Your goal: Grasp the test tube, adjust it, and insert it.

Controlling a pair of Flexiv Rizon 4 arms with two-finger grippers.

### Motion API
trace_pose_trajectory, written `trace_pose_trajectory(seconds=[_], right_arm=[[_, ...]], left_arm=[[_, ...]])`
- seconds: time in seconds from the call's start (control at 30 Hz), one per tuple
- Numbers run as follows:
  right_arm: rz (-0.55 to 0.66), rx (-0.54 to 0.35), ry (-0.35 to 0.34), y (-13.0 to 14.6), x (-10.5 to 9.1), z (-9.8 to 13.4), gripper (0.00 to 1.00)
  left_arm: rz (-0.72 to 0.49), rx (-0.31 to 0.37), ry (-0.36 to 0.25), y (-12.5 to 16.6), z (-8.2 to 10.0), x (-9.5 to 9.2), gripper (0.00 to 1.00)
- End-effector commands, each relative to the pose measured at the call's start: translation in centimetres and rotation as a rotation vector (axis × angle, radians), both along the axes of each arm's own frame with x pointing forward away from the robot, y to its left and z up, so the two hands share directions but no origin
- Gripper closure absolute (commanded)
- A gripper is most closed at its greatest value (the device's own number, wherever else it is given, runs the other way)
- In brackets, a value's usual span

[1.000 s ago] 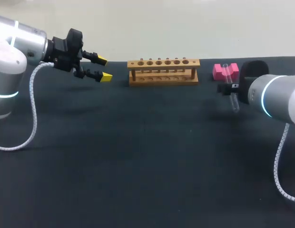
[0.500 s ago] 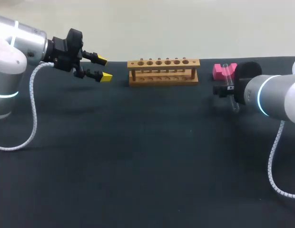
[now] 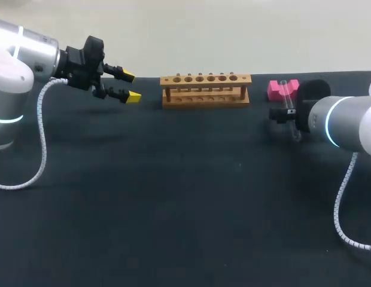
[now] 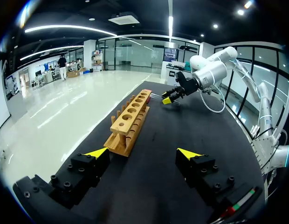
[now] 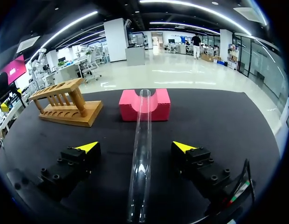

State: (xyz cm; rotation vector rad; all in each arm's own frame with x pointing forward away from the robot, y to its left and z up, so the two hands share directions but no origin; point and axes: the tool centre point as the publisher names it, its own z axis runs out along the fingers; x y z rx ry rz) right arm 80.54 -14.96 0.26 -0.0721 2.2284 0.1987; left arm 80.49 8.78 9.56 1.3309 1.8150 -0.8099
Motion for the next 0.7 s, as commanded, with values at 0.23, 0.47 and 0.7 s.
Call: trace_pose_trajectory(seconds=[0.23, 0.47, 0.7], right_arm=[[-0.005, 0.028, -0.006, -0.70, 0.28, -0.48, 0.00], [-0.008, 0.034, -0.001, -0.79, 0.28, -0.87, 0.31], [-0.006, 0.033, 0.003, -0.77, 0.27, -1.06, 0.52]], left_arm=[[0.001, -0.002, -0.003, 0.02, -0.06, -0.04, 0.00], [0.001, -0.002, -0.003, 0.02, -0.06, -0.04, 0.00], [0.001, -0.002, -0.003, 0.02, -0.06, -0.04, 0.00]])
